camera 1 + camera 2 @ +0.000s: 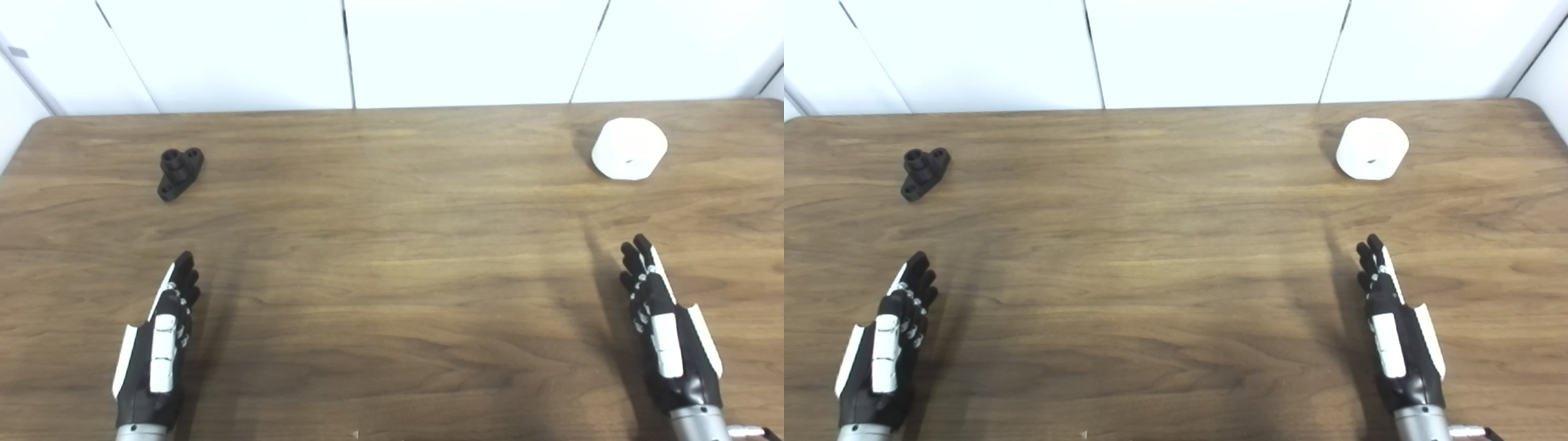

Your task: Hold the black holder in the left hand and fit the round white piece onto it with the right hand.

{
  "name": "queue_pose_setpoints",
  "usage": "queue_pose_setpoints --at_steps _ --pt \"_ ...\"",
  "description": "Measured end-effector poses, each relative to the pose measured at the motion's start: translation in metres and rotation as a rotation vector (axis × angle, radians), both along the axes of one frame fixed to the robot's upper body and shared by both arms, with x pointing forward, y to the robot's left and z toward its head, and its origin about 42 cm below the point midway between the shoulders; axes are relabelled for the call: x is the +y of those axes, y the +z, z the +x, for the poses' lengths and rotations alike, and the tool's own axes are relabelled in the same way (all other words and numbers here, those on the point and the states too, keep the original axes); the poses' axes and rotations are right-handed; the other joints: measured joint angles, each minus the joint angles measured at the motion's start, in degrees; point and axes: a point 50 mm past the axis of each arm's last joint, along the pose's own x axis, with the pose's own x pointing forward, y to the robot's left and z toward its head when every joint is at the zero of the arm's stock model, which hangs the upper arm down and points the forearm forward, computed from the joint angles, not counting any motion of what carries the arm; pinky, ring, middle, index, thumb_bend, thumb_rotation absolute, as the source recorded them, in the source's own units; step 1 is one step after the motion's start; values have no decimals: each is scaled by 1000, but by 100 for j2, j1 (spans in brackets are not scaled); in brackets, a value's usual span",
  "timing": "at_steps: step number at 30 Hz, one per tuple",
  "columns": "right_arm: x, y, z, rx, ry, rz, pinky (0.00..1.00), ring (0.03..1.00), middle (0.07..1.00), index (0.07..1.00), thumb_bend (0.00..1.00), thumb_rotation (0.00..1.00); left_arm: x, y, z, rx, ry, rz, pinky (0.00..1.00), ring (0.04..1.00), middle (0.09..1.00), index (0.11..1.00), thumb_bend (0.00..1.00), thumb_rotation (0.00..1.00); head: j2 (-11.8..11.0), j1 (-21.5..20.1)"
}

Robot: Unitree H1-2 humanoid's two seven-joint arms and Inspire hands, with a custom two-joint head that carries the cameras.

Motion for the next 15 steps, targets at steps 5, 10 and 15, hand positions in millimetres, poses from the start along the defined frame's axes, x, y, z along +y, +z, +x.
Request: queue_pose_setpoints --at_steps 5,10,15 --pt "0 0 0 -1 -1 -3 1000 997 976 1000 686 1000 1 -1 1 0 0 -1 1000 1000 1000 973 602 1000 -9 0" --pt "0 0 0 -2 -1 -2 1000 994 974 1000 677 1000 1 -1 1 0 0 0 1000 1000 1000 977 610 1000 -9 0" --pt "0 0 0 -2 0 -1 1000 1000 978 1000 692 1000 1 -3 0 -4 1 0 1000 1000 1000 979 609 1000 -27 0"
